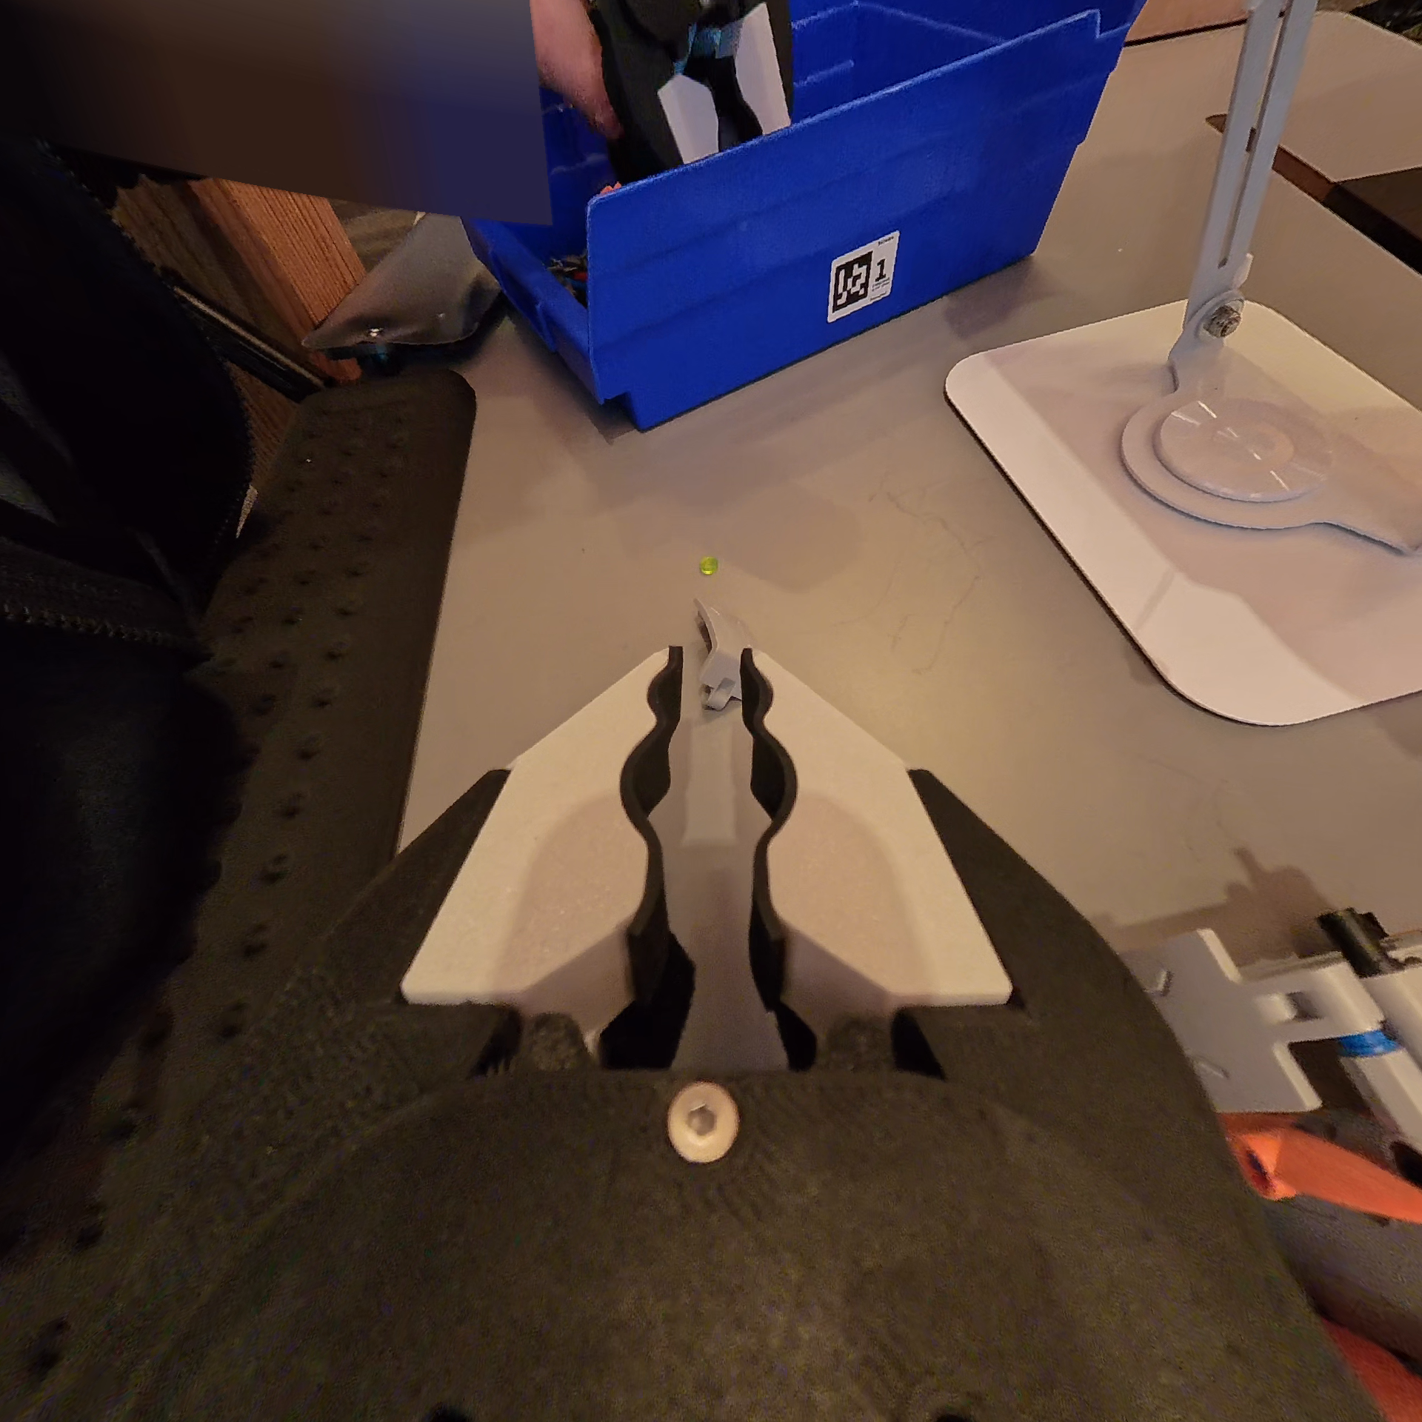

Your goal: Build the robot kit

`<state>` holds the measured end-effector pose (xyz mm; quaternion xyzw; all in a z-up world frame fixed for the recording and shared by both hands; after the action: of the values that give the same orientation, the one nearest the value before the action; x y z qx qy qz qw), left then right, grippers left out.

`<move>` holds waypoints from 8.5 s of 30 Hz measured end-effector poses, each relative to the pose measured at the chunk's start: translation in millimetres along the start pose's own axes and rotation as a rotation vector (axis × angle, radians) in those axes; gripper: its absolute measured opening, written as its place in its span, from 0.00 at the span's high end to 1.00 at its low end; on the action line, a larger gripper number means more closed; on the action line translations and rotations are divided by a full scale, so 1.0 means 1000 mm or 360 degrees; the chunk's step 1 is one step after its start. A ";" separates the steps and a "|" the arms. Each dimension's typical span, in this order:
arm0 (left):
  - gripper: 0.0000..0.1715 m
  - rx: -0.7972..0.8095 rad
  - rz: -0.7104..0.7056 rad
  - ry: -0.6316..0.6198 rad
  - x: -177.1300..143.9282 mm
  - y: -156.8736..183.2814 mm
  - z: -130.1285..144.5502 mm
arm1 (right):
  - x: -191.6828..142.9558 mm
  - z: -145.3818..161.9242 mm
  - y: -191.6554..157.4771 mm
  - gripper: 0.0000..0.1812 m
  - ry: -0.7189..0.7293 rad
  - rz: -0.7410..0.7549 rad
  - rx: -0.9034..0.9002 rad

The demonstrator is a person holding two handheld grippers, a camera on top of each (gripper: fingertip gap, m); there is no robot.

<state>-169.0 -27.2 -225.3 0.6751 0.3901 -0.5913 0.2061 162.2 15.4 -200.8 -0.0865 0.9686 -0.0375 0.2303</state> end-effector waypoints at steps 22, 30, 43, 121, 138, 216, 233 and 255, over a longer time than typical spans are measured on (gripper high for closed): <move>0.84 -0.0344 -0.0148 -0.0076 -0.040 -0.063 0.060 | 0.002 0.005 0.002 0.93 -0.0033 0.0003 0.0012; 0.69 -0.0330 -0.0105 0.0033 -0.060 -0.067 0.055 | 0.002 0.005 0.003 0.93 -0.0034 0.0011 0.0011; 0.72 0.0238 0.0281 0.0032 -0.039 0.027 0.014 | 0.000 0.006 0.004 0.93 -0.0030 0.0016 0.0018; 0.75 0.0370 0.0538 -0.0059 -0.013 0.076 0.022 | 0.000 0.010 0.007 0.93 -0.0030 0.0001 0.0047; 0.65 0.0347 0.0611 0.0086 -0.019 0.074 0.013 | -0.001 0.011 0.008 0.93 -0.0034 0.0007 0.0050; 0.94 0.0215 0.0331 -0.0028 -0.006 0.044 0.012 | -0.003 0.009 0.006 0.93 -0.0024 0.0000 0.0040; 0.94 0.0222 0.0327 -0.0285 -0.025 0.043 0.047 | -0.003 0.008 0.006 0.93 -0.0026 -0.0002 0.0038; 0.79 0.0248 0.0223 -0.0174 -0.033 0.036 0.041 | -0.005 0.007 0.006 0.93 -0.0017 0.0005 0.0028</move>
<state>-167.4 -88.9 -208.9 0.6813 0.2829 -0.6401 0.2147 169.2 21.8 -205.7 -0.0831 0.9671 -0.0452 0.2364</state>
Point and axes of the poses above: each gripper's, where its closed fingertips meet, x out along the fingers, z out of its underside, y = z × x across the jaws, the point moved 6 cm from there along -x, back along the fingers
